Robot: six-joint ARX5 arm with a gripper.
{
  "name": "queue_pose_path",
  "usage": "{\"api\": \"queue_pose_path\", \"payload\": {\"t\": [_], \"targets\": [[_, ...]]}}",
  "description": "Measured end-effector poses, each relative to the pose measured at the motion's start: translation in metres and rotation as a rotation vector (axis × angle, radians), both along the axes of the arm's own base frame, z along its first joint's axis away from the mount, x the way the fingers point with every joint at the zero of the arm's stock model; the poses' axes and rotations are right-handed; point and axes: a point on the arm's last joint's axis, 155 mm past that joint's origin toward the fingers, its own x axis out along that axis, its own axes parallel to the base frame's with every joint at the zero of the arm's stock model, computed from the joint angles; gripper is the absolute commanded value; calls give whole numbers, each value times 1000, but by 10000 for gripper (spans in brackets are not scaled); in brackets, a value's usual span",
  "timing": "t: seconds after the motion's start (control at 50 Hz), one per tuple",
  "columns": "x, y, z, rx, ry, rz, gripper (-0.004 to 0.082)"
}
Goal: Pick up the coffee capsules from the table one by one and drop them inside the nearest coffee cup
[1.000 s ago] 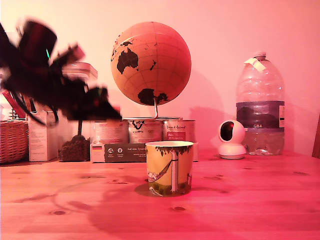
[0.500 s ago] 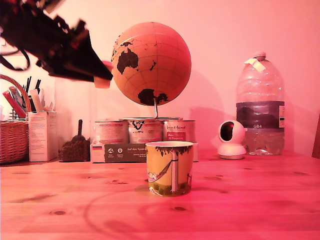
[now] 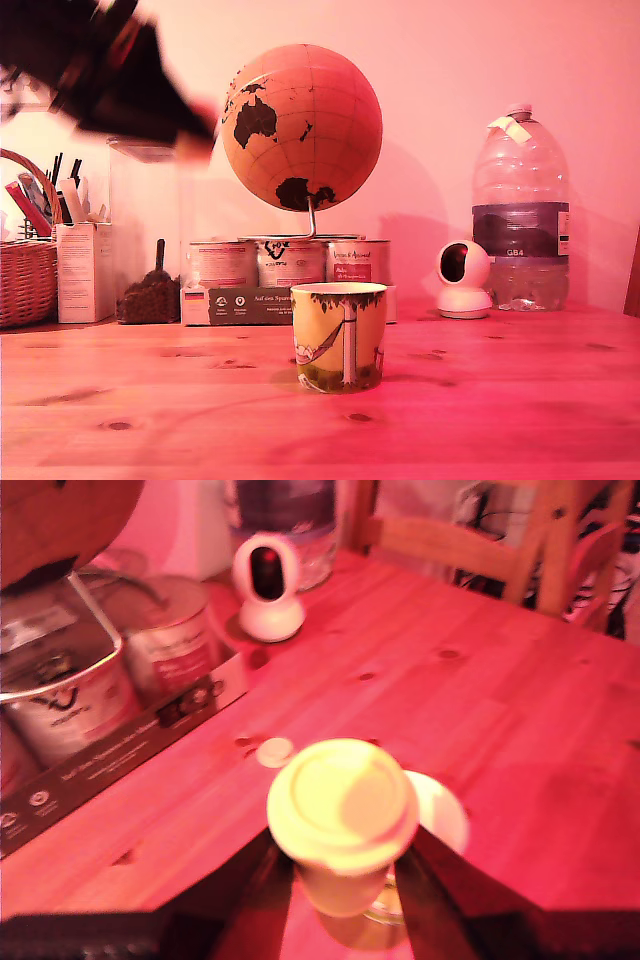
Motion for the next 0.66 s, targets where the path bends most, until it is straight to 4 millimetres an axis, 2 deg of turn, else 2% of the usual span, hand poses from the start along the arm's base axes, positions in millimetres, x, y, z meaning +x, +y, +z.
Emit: {"api": "queue_pose_path", "payload": {"t": [0.08, 0.26, 0.66], "targets": [[-6, 0, -2, -5, 15, -2, 203], [-12, -4, 17, -36, -39, -18, 203], [-13, -4, 17, -37, -37, -17, 203]]}}
